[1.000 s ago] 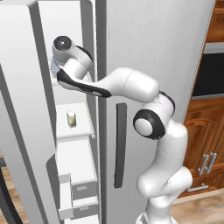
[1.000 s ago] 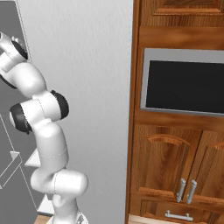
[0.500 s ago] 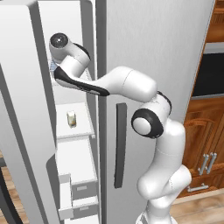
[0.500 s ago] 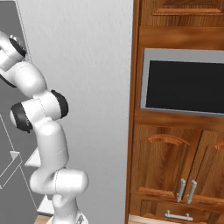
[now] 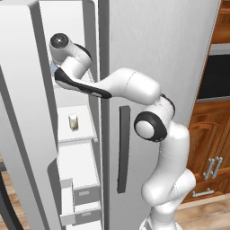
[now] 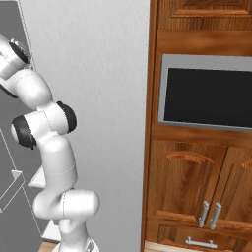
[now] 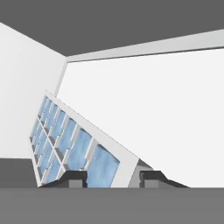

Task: Open the freezer door, pick up the ice cube tray from the freezer, and place it on the dining counter.

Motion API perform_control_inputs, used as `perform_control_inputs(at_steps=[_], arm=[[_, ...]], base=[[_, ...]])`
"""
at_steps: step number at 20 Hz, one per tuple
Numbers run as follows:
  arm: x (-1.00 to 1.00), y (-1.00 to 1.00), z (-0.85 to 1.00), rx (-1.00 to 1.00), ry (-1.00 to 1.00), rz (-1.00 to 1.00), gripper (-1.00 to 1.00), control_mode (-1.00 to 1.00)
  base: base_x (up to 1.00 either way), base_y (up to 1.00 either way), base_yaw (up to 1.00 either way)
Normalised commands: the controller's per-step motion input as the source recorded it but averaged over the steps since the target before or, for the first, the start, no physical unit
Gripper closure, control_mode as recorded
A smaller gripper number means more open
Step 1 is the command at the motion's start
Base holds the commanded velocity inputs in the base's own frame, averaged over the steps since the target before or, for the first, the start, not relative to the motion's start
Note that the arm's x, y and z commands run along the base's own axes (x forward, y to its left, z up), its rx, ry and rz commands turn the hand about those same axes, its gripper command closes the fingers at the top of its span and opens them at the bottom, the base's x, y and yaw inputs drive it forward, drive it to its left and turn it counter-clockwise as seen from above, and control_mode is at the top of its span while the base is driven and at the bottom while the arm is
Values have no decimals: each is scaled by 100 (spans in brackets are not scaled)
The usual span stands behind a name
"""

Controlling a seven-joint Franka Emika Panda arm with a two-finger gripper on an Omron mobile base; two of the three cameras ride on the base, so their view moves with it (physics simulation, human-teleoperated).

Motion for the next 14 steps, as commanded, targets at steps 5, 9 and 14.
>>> perform_control_inputs(at_steps=[5,9,14], arm=[[0,0,0,0,0,0,100,-100],[0,0,0,0,0,0,100,-100],[-6,0,0,0,0,0,100,-100]], base=[[0,0,0],[0,0,0],[0,0,0]])
